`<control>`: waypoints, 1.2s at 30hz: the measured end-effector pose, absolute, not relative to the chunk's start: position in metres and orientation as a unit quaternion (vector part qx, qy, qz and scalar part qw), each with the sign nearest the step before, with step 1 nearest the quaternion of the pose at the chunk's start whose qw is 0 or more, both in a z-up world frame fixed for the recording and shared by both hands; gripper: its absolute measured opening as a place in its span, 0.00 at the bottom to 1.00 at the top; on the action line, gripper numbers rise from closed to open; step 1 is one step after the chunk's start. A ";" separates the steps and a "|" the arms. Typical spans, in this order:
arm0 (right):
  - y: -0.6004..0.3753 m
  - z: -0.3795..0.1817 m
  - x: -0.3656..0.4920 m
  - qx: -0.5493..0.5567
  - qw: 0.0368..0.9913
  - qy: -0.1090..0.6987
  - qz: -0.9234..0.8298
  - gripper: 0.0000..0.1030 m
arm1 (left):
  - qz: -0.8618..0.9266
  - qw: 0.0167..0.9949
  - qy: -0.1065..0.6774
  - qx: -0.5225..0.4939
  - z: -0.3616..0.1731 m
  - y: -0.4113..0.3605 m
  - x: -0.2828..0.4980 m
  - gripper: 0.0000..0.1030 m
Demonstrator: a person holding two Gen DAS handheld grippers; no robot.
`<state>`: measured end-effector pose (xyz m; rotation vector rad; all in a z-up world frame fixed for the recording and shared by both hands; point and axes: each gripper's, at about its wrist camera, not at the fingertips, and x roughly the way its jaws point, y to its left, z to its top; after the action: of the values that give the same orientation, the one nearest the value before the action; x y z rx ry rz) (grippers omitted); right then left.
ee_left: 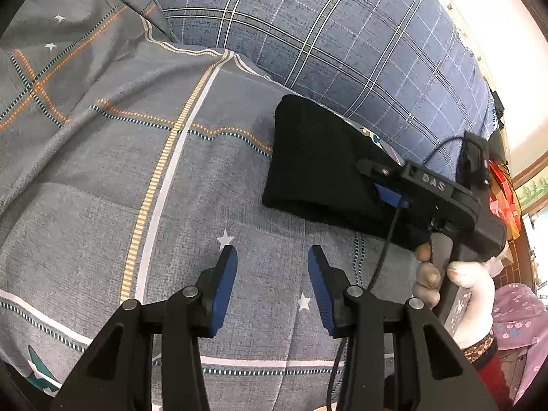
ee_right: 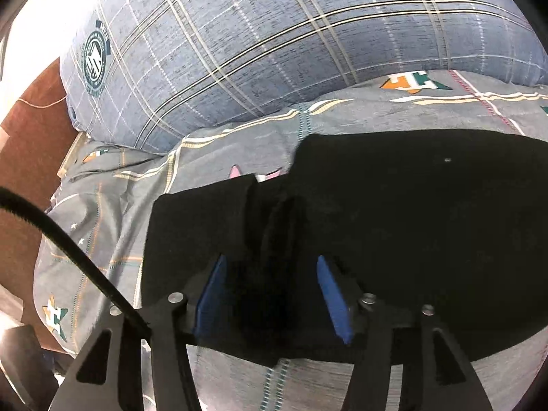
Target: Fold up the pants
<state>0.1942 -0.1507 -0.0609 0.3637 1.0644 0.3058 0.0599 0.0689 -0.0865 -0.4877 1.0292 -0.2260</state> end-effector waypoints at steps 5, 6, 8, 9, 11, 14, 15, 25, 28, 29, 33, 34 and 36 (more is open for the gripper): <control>-0.123 -0.066 0.202 0.163 0.819 0.521 0.174 0.13 | -0.104 0.837 0.484 -0.231 -0.084 0.071 0.058 0.40; -0.121 -0.065 0.202 0.164 0.820 0.520 0.173 0.13 | -0.103 0.839 0.482 -0.231 -0.082 0.072 0.058 0.40; -0.122 -0.055 0.200 0.167 0.827 0.506 0.179 0.13 | -0.101 0.841 0.479 -0.231 -0.080 0.075 0.058 0.40; -0.125 -0.049 0.197 0.172 0.830 0.498 0.180 0.13 | -0.101 0.841 0.478 -0.230 -0.079 0.076 0.059 0.40; -0.135 -0.036 0.192 0.170 0.841 0.485 0.171 0.13 | -0.101 0.842 0.477 -0.231 -0.077 0.077 0.062 0.41; -0.152 -0.028 0.185 0.154 0.852 0.477 0.148 0.12 | -0.104 0.844 0.475 -0.228 -0.074 0.073 0.068 0.41; -0.160 -0.029 0.183 0.142 0.857 0.477 0.131 0.12 | -0.107 0.844 0.475 -0.225 -0.073 0.070 0.071 0.41; -0.169 -0.062 0.190 0.143 0.848 0.495 0.124 0.14 | -0.148 0.853 0.460 -0.196 -0.049 0.011 0.157 0.41; -0.173 -0.065 0.192 0.149 0.846 0.494 0.131 0.16 | -0.158 0.838 0.481 -0.205 -0.062 -0.002 0.194 0.41; -0.175 -0.067 0.192 0.154 0.846 0.493 0.134 0.15 | -0.153 0.834 0.488 -0.205 -0.069 -0.004 0.203 0.41; -0.179 -0.070 0.194 0.167 0.842 0.491 0.146 0.15 | -0.116 0.836 0.503 -0.185 -0.098 -0.005 0.225 0.41; -0.180 -0.071 0.194 0.166 0.843 0.490 0.149 0.16 | -0.118 0.841 0.496 -0.181 -0.101 -0.006 0.224 0.41; -0.180 -0.072 0.194 0.165 0.844 0.486 0.153 0.16 | -0.124 0.857 0.473 -0.160 -0.103 -0.009 0.219 0.43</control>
<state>0.1944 -0.1796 -0.0716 0.3485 1.0269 0.3229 0.2193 -0.0089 -0.1027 -0.3371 0.9945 -0.2600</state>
